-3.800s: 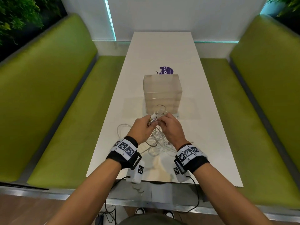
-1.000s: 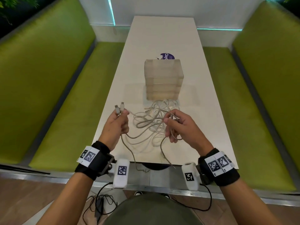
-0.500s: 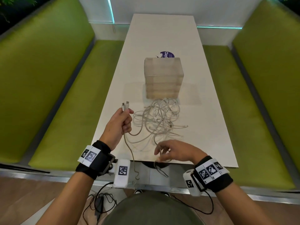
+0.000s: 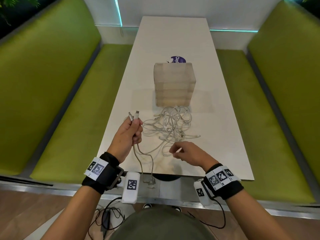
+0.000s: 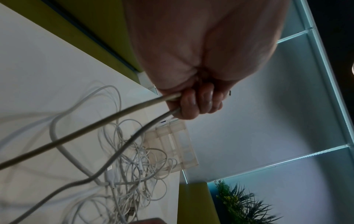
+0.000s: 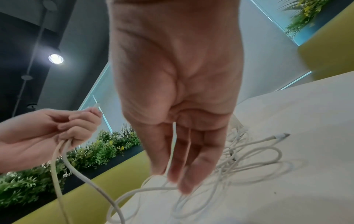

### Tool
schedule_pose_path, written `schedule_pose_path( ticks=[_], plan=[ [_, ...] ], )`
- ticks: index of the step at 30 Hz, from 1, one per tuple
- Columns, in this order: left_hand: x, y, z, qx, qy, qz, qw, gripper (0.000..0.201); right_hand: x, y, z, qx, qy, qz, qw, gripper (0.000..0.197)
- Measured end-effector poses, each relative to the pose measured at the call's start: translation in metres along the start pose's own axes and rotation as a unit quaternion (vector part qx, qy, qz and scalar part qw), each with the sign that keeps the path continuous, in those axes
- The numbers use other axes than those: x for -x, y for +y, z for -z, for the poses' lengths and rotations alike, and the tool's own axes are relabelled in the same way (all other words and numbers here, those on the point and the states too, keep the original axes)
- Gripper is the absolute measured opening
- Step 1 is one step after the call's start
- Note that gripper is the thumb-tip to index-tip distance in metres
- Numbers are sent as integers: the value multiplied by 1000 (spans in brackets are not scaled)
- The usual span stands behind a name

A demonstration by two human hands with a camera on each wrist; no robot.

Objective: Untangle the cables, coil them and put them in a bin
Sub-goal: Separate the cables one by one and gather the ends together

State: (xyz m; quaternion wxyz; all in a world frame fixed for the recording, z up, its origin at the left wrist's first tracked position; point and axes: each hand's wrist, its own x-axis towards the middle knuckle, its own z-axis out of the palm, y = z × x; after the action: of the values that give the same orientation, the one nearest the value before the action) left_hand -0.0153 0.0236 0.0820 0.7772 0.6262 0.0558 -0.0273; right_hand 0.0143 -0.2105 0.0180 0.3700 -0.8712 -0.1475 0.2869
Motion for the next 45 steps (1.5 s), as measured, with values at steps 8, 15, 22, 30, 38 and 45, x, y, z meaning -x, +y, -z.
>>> schedule_pose_path(
  ticks=[8,15,22,30,38,45],
  plan=[
    [5,4,6,29,-35,11,999,13,-31,33,17,109,173,-194,959,37],
    [8,4,2,22,-41,52,998,10,-35,46,29,89,180,-224,954,23],
    [3,-3,-1,11,-24,66,997,13,-25,27,52,-9,412,23,911,16],
    [-15,-8,-29,44,5,43,998,14,1,-49,51,-126,259,260,922,24],
    [-16,-11,-43,57,-8,40,998,21,-8,-89,29,-327,230,188,897,28],
    [-13,-11,-44,26,-33,22,999,26,-7,-99,27,-317,224,177,904,19]
  ],
)
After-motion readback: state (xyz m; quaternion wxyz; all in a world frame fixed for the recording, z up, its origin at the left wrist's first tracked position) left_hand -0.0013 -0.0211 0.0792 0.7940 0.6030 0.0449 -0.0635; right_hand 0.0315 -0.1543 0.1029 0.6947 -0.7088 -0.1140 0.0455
